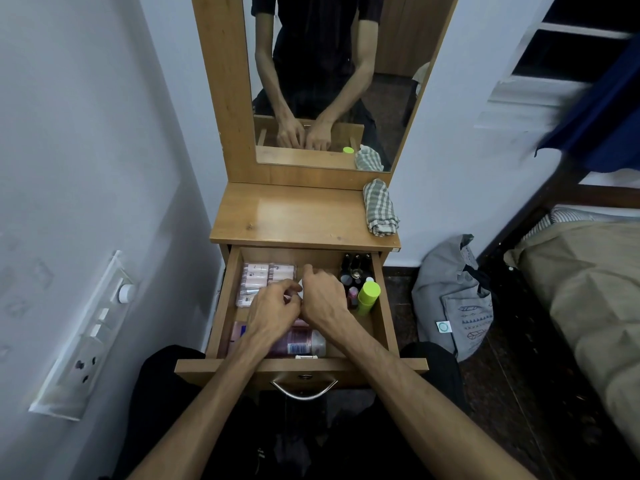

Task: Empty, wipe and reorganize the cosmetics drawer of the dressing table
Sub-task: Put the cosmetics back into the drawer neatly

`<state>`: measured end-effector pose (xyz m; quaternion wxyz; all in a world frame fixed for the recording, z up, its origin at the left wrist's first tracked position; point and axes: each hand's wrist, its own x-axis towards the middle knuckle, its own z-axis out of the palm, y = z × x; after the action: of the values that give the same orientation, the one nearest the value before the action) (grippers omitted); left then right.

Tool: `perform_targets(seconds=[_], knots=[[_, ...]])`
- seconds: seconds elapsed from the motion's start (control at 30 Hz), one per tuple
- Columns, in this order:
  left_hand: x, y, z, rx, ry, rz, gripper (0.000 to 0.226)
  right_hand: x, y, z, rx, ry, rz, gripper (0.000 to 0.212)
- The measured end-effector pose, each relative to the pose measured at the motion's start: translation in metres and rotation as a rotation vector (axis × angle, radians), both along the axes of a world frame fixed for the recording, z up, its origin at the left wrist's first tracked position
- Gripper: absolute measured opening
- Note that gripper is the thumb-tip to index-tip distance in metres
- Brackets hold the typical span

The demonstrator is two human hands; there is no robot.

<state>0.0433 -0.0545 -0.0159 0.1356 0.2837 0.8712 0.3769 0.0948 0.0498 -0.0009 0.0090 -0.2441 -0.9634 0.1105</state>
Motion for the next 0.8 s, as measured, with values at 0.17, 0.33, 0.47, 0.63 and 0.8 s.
perform_targets(seconds=[0.17, 0.33, 0.47, 0.63, 0.8], knots=[[0.0, -0.001, -0.003, -0.015, -0.012, -0.023, 0.026, 0.002, -0.001, 0.001, 0.003, -0.061, -0.002, 0.043], [0.0, -0.001, -0.003, -0.036, -0.023, -0.03, 0.026, 0.004, -0.001, 0.001, -0.025, -0.067, -0.004, 0.04], [-0.001, -0.001, -0.004, -0.038, -0.027, -0.037, 0.025, 0.004, -0.001, 0.002, -0.033, -0.076, -0.009, 0.04], [0.0, -0.002, -0.003, -0.053, -0.023, -0.027, 0.024, 0.005, -0.003, 0.003, -0.05, -0.074, -0.021, 0.038], [0.003, -0.004, 0.004, -0.052, -0.022, -0.022, 0.025, 0.011, -0.007, 0.011, -0.046, -0.039, -0.013, 0.035]])
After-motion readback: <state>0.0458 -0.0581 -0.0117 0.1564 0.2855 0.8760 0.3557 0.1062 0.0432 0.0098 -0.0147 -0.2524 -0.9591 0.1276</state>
